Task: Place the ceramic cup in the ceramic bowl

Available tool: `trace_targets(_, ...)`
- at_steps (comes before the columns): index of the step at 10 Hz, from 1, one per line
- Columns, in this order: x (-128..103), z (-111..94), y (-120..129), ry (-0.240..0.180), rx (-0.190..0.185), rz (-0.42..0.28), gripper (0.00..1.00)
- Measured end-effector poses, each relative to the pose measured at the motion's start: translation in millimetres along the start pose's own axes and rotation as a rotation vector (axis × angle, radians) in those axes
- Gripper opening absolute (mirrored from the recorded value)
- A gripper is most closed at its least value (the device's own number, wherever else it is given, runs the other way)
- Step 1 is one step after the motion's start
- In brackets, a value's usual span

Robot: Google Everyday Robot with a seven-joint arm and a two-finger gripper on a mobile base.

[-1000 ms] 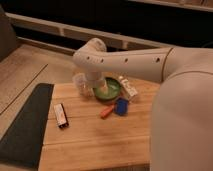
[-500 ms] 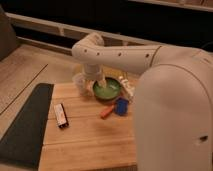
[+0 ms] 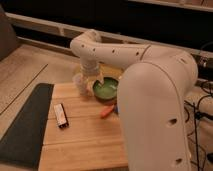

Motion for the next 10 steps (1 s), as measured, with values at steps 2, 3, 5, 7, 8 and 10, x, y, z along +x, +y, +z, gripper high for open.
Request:
trace_targets(2,-17.6,5.1,6.8,-0.012,-0.014,-0.018,0.65)
trace_targets(3,-24.8,7.4,9.6,-0.018,-0.021,-0.024,0.65)
trace_targets(5,-35.0,11.9,9.5,-0.025,-0.024,-0.026,0.65)
trace_targets(7,-42.9,16.9,3.9,-0.028,-0.020,-0.021,0.65)
trace_targets(8,-47.4,19.9,1.4,-0.033,-0.019,-0.021,0.65)
trace_targets(10,-59.3,29.7,-3.4,-0.053,-0.010,-0.023,0.65)
